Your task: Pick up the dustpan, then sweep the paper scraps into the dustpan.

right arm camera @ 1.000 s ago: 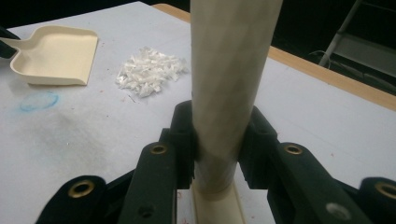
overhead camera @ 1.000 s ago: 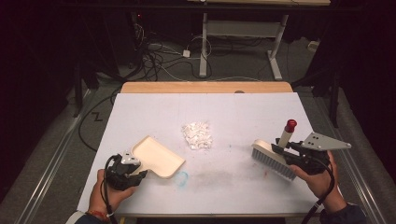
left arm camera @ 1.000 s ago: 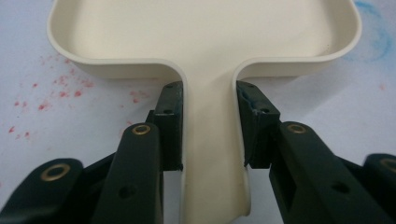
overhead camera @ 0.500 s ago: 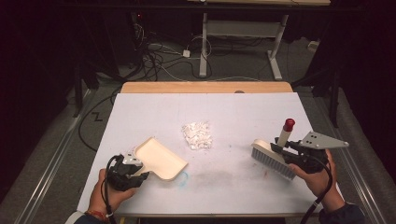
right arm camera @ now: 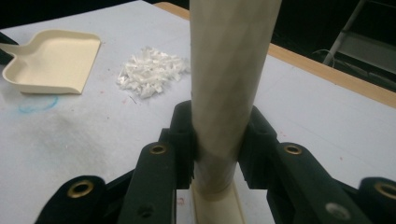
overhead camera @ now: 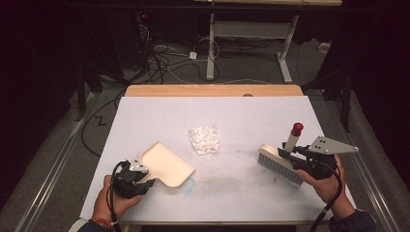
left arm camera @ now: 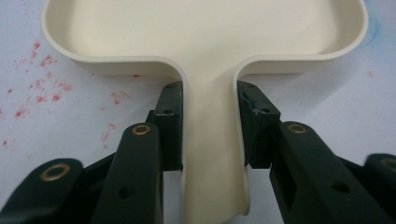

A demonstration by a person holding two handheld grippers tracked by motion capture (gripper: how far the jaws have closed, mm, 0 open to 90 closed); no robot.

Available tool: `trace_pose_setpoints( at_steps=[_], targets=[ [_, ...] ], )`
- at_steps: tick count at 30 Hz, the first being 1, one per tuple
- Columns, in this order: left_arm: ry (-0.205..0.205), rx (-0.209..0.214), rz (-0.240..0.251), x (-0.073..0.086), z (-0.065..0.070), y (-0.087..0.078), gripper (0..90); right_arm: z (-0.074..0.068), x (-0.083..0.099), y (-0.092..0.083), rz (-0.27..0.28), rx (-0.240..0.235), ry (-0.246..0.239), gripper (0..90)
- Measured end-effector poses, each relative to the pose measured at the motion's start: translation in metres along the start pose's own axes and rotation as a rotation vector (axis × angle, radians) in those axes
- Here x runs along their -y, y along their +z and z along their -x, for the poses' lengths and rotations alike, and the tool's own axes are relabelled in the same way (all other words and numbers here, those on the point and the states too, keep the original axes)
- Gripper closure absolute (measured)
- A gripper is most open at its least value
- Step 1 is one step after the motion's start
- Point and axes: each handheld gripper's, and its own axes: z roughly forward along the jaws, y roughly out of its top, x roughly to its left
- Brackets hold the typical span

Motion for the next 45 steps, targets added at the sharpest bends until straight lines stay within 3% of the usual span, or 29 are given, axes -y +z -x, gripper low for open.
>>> trace_pose_setpoints(
  at_steps=[12,14,17,20,22,29,37,45],
  targets=[
    [0.004,0.006,-0.005,0.000,-0.001,0.002,63.5,-0.003,-0.002,0.005,-0.007,-0.015,-0.003,71.1],
    [0.005,0.008,-0.003,0.000,-0.002,0.003,63.5,-0.002,-0.002,0.008,-0.004,-0.051,0.035,71.1],
    [0.009,0.014,-0.017,0.000,-0.003,0.006,63.5,-0.003,-0.003,0.010,0.004,-0.062,0.041,71.1],
    [0.012,0.015,-0.023,0.001,-0.004,0.006,63.5,-0.007,-0.007,0.018,-0.002,-0.078,0.009,71.2],
    [0.013,0.020,-0.024,0.000,-0.005,0.006,63.5,-0.011,-0.010,0.023,-0.016,-0.060,-0.022,71.2],
    [-0.006,0.023,-0.016,0.001,-0.006,0.007,63.5,-0.011,-0.026,0.039,0.016,-0.083,-0.012,71.2],
    [-0.015,0.032,-0.015,0.001,-0.007,0.007,63.5,-0.001,-0.046,0.060,0.020,-0.054,0.008,71.2],
    [-0.003,0.022,-0.022,0.000,-0.006,0.008,63.5,0.009,-0.070,0.093,0.027,-0.015,-0.004,71.1]
  ],
)
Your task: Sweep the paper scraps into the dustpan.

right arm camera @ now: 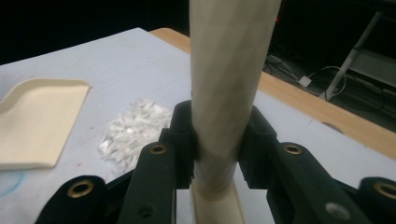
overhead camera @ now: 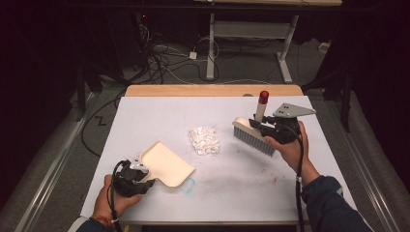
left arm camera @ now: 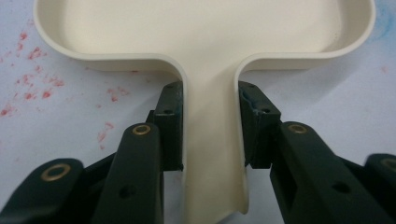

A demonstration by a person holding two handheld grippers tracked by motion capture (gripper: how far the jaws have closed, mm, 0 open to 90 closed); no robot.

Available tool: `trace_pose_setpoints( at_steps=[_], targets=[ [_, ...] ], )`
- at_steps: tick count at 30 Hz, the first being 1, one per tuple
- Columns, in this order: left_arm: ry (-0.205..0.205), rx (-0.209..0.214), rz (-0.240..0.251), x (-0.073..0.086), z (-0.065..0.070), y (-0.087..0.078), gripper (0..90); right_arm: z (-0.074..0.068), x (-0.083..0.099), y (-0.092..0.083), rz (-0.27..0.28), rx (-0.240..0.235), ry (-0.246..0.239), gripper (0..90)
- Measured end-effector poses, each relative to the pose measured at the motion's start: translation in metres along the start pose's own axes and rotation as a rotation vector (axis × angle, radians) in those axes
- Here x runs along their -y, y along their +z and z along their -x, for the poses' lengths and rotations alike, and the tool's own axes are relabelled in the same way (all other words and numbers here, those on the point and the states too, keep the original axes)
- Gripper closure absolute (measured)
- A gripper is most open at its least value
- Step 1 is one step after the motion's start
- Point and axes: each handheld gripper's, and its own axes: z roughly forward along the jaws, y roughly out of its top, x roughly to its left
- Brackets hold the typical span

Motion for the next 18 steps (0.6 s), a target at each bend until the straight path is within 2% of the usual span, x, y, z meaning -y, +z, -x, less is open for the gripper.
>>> trace_pose_setpoints(
  at_steps=[6,9,14,18],
  targets=[
    [0.002,-0.002,-0.003,0.001,0.001,0.001,63.5,0.008,0.003,0.029,-0.028,0.049,0.009,71.1],
    [0.004,-0.001,-0.006,0.001,0.001,0.001,63.5,0.011,0.011,0.041,-0.036,0.059,0.040,71.1],
    [0.003,-0.005,-0.003,0.001,0.002,0.001,63.5,0.011,0.016,0.040,-0.035,0.054,0.052,71.1],
    [0.006,-0.006,-0.006,0.001,0.002,0.001,63.5,0.010,0.015,0.035,-0.063,0.053,0.040,71.1]
  ],
)
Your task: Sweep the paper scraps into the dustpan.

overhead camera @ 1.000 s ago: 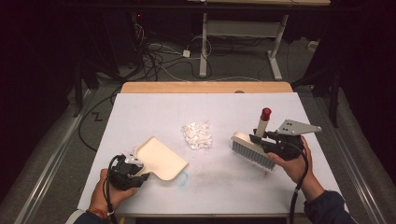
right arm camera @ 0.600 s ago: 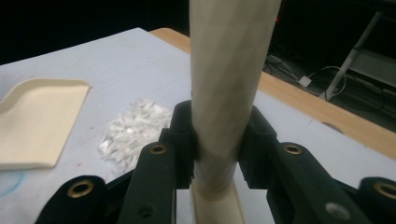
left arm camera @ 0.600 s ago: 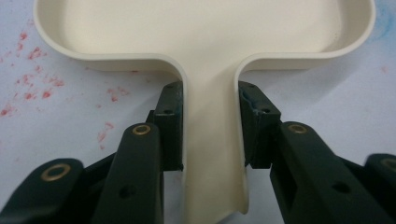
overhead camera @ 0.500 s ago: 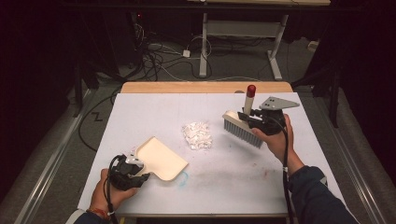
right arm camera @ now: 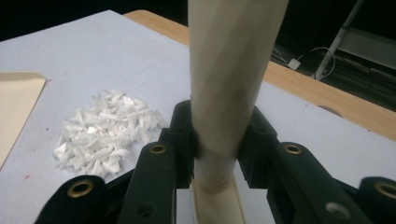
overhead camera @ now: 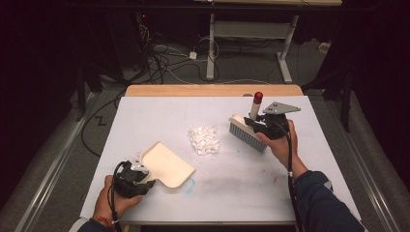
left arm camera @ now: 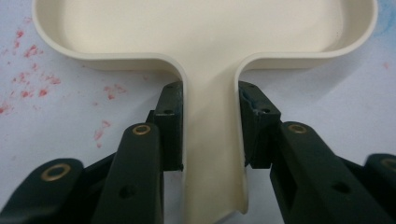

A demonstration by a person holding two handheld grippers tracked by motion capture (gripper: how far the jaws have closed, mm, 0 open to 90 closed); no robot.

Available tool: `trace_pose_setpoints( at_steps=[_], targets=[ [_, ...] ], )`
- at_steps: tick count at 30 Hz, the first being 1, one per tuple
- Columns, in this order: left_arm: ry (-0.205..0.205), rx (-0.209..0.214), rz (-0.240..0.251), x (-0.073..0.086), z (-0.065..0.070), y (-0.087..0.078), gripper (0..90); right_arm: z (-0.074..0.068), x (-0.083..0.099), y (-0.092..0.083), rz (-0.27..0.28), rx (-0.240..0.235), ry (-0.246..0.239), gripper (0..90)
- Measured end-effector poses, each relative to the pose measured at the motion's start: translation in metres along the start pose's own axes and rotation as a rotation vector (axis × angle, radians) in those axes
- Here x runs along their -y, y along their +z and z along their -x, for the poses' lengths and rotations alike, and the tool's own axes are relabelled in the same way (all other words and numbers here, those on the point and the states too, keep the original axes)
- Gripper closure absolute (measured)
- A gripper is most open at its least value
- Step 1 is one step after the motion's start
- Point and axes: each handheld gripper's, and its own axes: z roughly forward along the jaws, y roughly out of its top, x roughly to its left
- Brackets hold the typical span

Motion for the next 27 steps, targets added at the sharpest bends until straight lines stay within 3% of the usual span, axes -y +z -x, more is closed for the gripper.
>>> trace_pose_setpoints(
  at_steps=[4,12,15,17,18,23,27],
  targets=[
    [0.000,0.002,-0.005,-0.001,0.000,-0.001,63.5,-0.002,-0.003,-0.002,-0.036,-0.002,-0.036,71.2],
    [-0.009,0.023,-0.025,-0.012,-0.005,-0.002,63.5,0.002,-0.022,0.010,-0.008,0.037,-0.042,71.2],
    [0.001,0.031,-0.037,-0.017,-0.007,-0.002,63.5,0.004,-0.037,0.024,0.014,0.081,-0.078,71.2],
    [0.005,0.030,-0.038,-0.019,-0.006,-0.001,63.5,0.006,-0.047,0.034,0.025,0.094,-0.075,71.2],
    [0.007,0.031,-0.039,-0.019,-0.006,-0.001,63.5,0.005,-0.055,0.046,0.039,0.105,-0.087,71.2],
    [0.017,0.033,-0.042,-0.020,-0.006,0.001,63.5,-0.004,-0.062,0.070,0.033,0.130,-0.133,71.2],
    [0.025,0.036,-0.044,-0.021,-0.006,0.002,63.5,-0.016,-0.059,0.094,0.013,0.116,-0.146,71.2]
  ],
)
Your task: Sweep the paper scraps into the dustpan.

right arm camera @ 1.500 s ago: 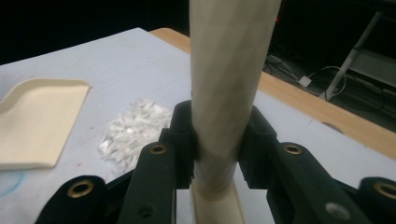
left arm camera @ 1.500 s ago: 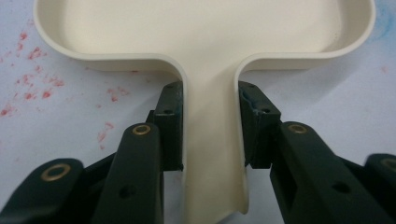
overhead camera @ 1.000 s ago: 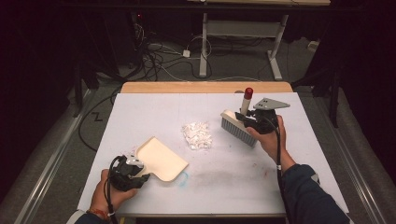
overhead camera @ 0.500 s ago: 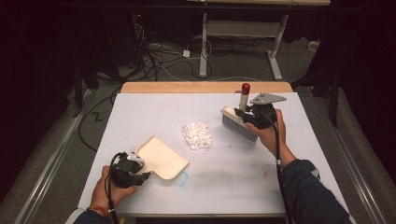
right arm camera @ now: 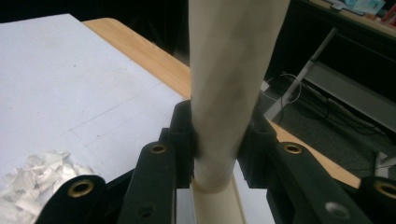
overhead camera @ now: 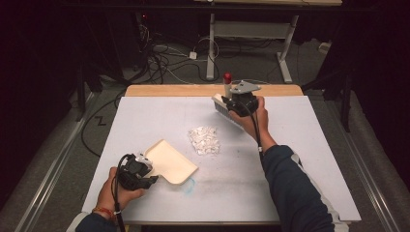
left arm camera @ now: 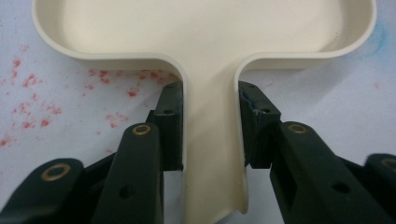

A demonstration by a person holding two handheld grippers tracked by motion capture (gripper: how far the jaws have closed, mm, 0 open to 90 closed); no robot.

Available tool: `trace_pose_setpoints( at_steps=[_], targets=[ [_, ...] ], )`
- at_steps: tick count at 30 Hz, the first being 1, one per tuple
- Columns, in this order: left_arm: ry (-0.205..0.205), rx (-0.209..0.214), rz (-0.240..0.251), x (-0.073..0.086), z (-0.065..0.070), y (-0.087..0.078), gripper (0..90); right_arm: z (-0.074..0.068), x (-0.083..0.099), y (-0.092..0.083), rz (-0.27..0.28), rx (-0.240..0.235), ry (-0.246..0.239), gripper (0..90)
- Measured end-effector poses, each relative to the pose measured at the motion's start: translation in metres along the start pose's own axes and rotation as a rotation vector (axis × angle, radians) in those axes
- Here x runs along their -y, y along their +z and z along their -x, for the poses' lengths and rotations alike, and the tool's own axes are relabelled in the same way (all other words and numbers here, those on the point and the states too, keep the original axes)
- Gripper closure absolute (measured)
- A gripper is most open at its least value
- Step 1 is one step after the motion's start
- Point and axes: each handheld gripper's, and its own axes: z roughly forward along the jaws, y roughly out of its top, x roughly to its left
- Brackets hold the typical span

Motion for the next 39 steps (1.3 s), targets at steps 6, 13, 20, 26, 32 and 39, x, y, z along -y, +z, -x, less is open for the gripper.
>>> trace_pose_setpoints(
  at_steps=[6,13,20,26,32,39],
  targets=[
    [0.011,0.008,-0.005,-0.004,-0.001,0.001,63.5,-0.024,0.003,0.013,0.004,-0.101,-0.039,71.0],
    [0.023,0.005,-0.019,-0.011,0.000,0.006,63.5,-0.043,0.006,0.006,0.062,-0.239,-0.034,70.7],
    [0.034,0.009,-0.040,-0.014,-0.002,0.009,63.5,-0.058,0.012,0.001,0.084,-0.293,-0.058,69.8],
    [0.039,0.012,-0.047,-0.020,-0.004,0.012,63.5,-0.072,0.012,-0.006,0.104,-0.341,-0.069,69.8],
    [0.039,0.013,-0.051,-0.025,-0.005,0.014,63.5,-0.091,0.009,-0.013,0.121,-0.385,-0.087,70.1],
    [0.053,0.021,-0.057,-0.032,-0.003,0.017,63.4,-0.112,0.004,-0.020,0.139,-0.431,-0.117,70.9]
  ],
)
